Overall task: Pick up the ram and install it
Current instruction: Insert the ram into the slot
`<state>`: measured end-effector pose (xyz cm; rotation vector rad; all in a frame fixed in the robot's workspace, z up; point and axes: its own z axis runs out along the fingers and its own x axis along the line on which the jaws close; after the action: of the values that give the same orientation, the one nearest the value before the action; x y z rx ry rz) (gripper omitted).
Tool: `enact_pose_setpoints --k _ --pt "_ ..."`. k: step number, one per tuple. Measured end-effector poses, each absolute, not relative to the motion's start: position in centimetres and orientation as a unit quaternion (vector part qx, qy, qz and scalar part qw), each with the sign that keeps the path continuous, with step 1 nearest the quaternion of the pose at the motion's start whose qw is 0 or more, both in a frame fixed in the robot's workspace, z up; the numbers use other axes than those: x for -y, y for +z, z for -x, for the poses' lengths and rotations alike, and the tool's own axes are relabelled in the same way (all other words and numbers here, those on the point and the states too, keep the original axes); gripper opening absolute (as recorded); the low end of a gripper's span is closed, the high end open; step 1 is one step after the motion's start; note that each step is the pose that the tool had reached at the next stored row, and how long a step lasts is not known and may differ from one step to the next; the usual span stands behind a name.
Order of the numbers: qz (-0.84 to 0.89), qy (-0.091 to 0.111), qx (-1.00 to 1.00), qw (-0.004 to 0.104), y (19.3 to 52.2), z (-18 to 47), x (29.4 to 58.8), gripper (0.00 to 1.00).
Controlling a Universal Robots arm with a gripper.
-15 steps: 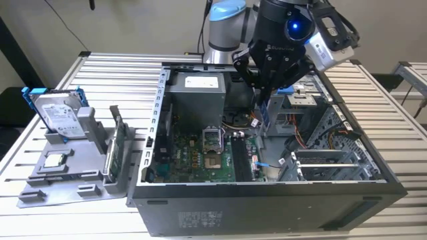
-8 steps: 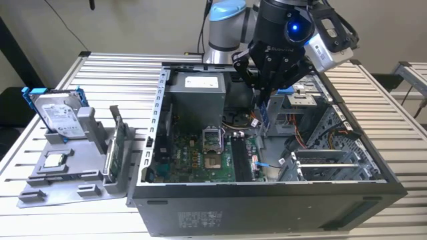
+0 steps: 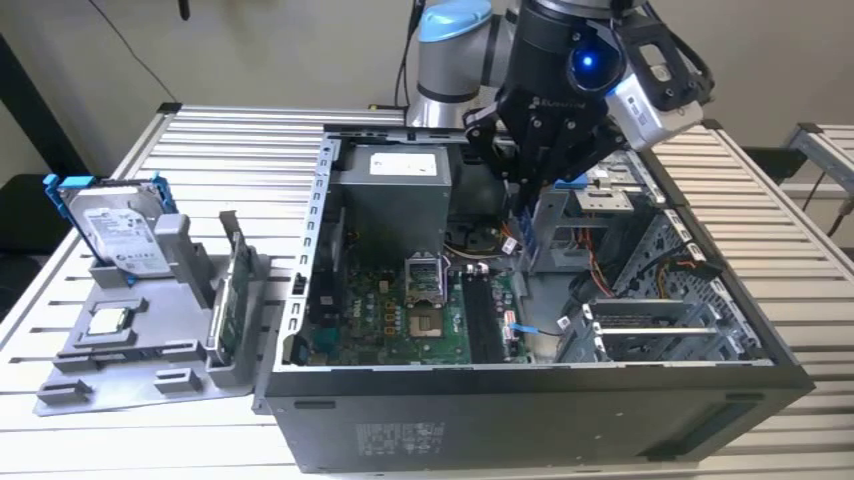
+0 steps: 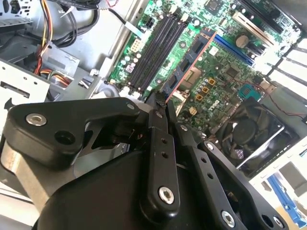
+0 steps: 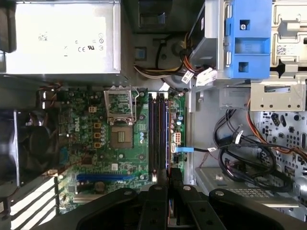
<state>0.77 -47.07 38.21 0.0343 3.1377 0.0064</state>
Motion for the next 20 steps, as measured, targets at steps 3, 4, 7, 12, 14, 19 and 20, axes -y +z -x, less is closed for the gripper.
enact_pose_setpoints --k 3,4,7,12,14,19,20 --pt "-0.011 0.002 -1.000 0.002 37.9 -0.8 47.1 0.15" --pt "-0.011 0.002 -1.000 0.002 37.8 -0.8 47.1 0.15" --pt "-0.011 0.002 -1.000 0.002 37.5 -0.8 47.1 0.15" --pt "-0.011 0.002 -1.000 0.002 36.8 -0.8 47.0 0.15" --pt "-0.011 0.002 -1.000 0.002 36.5 -0.8 47.0 0.15" --pt "-0.011 0.002 -1.000 0.002 36.0 -0.8 46.6 0.15" --pt "-0.011 0.002 -1.000 0.002 35.9 -0.8 46.5 0.15"
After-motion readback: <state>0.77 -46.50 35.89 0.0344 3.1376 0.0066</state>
